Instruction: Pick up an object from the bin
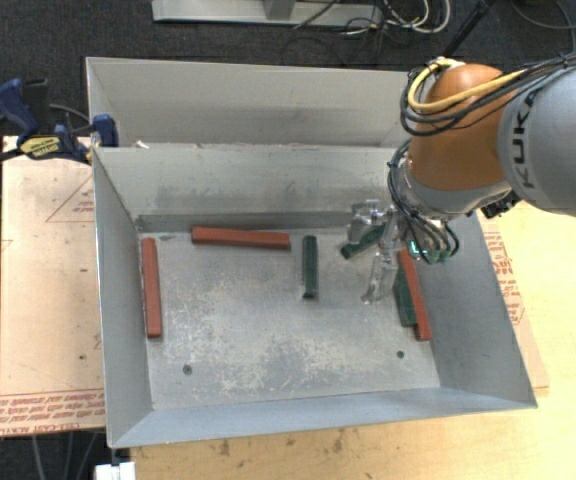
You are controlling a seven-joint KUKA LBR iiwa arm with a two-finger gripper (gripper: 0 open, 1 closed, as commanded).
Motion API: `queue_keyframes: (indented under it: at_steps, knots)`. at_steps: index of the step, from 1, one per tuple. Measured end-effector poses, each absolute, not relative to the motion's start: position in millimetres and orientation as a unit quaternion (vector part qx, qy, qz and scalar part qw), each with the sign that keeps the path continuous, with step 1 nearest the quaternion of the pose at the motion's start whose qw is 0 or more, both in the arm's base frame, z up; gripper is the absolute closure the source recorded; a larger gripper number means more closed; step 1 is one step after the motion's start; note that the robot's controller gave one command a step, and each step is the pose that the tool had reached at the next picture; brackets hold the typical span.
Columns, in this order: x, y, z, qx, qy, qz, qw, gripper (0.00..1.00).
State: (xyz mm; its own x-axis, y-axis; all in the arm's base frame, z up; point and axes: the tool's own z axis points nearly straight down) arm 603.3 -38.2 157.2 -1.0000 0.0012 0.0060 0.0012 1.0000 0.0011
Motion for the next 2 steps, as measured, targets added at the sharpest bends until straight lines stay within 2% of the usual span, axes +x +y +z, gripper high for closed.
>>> queue_keyframes:
  at_steps: [1,2]
  knots:
    - [657.2,8.8,104.7,0.067,-0.998,-0.001,-0.002,0.0]
    - [656.6,73.3,71.6,0.085,-0.996,-0.001,-0.001,0.0]
